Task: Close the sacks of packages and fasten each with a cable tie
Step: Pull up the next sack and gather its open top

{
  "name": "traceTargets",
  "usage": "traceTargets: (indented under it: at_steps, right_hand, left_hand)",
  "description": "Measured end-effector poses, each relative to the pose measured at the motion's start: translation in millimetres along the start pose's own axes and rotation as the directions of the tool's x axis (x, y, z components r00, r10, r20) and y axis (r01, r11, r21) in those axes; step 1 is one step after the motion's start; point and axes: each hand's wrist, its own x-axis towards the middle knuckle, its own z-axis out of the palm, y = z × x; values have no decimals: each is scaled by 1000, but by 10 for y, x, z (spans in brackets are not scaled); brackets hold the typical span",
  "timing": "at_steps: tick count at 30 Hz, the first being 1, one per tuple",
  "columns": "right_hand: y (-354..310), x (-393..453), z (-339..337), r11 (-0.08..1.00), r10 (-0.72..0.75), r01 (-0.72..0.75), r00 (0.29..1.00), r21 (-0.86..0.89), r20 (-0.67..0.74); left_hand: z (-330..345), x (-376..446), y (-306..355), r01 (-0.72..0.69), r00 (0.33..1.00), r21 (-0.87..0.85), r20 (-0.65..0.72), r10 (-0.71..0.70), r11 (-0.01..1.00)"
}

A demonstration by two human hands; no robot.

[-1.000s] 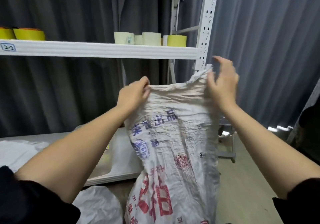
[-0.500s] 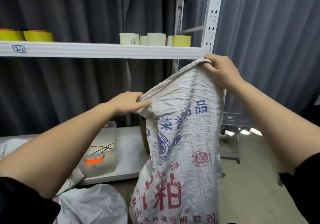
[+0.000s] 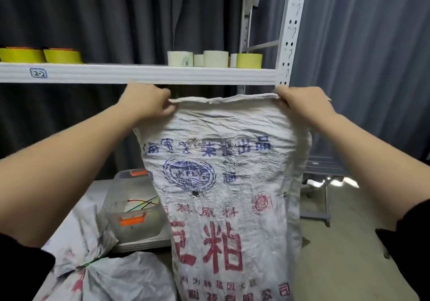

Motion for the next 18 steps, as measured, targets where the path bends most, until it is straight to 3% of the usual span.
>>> traceTargets:
  at_steps: [2,4,6,8,10,11,13,15,18]
  right_hand:
    - [-67,41,-30,999,-33,33,998,11,-59]
    - [-155,126,-102,997,-71,70,995,-22,-71]
    - [-260,217,-173,990,-118,114,992,-79,-40]
    - [-347,274,-234,983,-162,156,985,-93,-57]
    - [-364,292,-273,988,-157,155,984,-26,-79]
    - [-328,287,-294,991,-129,130,991,18,-27]
    - [-199,239,-344,994,-39,16,977,112,209]
    - [-70,154,-348,968,-3,-95,920,233,392]
    - [17,56,-271,916,-45,-132,905,380,423]
  left_hand:
    - [1,-3,136,-85,993,-74,74,90,994]
    - [-93,51,399,-147,984,-290,57,170,946]
    - [-277,178,731,-125,988,-528,10,153,840]
    - [-396,317,1023,-96,991,-645,6,130,758]
    - [-431,417,1157,-114,992,-599,-19,128,793]
    - [-431,430,1153,-136,991,-527,-55,126,839]
    - [-375,429,1058,-175,982,-347,-129,138,922]
    - [-311,413,963,-217,970,-212,-153,187,953]
    - [-227,430,929,-312,947,-263,-156,279,913]
